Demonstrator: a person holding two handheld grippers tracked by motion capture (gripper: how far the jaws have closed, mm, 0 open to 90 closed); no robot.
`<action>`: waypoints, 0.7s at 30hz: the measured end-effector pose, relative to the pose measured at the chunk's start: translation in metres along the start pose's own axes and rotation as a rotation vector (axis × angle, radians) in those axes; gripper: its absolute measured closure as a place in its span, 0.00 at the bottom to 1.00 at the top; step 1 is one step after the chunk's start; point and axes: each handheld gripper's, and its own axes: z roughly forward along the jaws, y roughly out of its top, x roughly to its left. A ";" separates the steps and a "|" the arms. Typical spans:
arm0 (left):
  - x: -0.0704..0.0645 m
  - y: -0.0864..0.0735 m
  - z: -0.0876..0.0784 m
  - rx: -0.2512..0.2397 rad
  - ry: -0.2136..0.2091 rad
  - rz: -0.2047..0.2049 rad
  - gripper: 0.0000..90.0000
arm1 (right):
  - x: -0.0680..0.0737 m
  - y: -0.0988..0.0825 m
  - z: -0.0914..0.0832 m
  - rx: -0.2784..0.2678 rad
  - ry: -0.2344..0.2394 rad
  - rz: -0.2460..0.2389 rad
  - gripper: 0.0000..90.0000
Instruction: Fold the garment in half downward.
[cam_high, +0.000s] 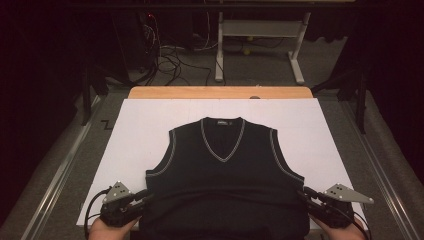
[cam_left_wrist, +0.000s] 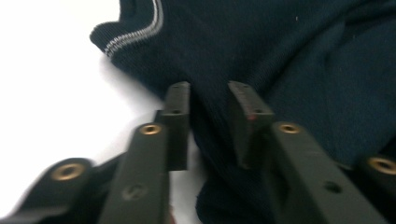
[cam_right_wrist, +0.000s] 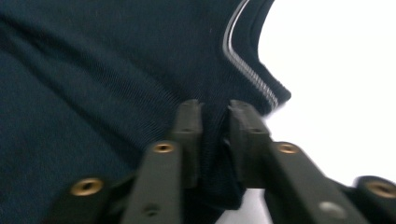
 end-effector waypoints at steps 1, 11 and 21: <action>0.001 0.001 -0.001 -0.013 0.006 -0.003 0.62 | -0.001 0.001 0.000 -0.016 -0.005 0.013 0.65; 0.013 0.023 -0.004 -0.117 0.053 -0.029 0.37 | -0.009 0.012 0.006 -0.098 -0.029 0.038 0.36; 0.035 0.072 0.009 -0.149 0.072 -0.037 0.14 | -0.019 0.043 0.031 -0.126 -0.030 0.053 0.09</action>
